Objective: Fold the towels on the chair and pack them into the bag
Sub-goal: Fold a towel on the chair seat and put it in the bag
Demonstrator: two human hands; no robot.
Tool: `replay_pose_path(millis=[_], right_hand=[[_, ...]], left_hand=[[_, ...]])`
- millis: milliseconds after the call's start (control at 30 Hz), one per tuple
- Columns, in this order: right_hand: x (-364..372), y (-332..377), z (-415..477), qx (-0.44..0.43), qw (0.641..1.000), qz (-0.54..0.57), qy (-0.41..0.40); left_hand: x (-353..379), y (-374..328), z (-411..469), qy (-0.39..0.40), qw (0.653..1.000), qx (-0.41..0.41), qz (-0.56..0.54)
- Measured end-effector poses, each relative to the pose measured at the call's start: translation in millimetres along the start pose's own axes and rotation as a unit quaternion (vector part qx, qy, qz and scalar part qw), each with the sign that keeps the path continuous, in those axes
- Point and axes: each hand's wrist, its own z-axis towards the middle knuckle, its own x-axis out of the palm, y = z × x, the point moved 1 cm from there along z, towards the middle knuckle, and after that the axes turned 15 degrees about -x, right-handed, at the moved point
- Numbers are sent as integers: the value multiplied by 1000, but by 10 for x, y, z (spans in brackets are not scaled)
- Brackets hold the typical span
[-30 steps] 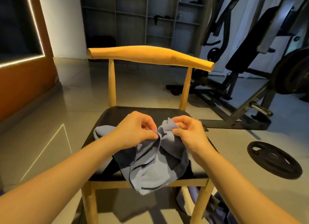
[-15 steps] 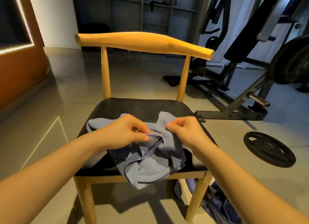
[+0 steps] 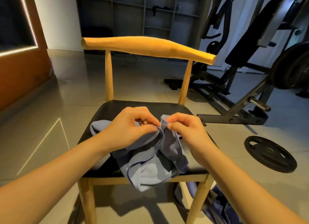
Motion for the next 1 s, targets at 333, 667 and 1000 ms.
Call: replay_pose_path(millis=[333,667,1000], right_hand=[[103,-9,-54,35,997,66,0],[115,4,-88,20,999,46,7],[110,25,-95,-7,999,16,34]], left_hand=[[33,35,1,-9,999,-21,-46],[138,28,-10,-25,981,-98,-165],[105,25,16,0,984,-107,-144]])
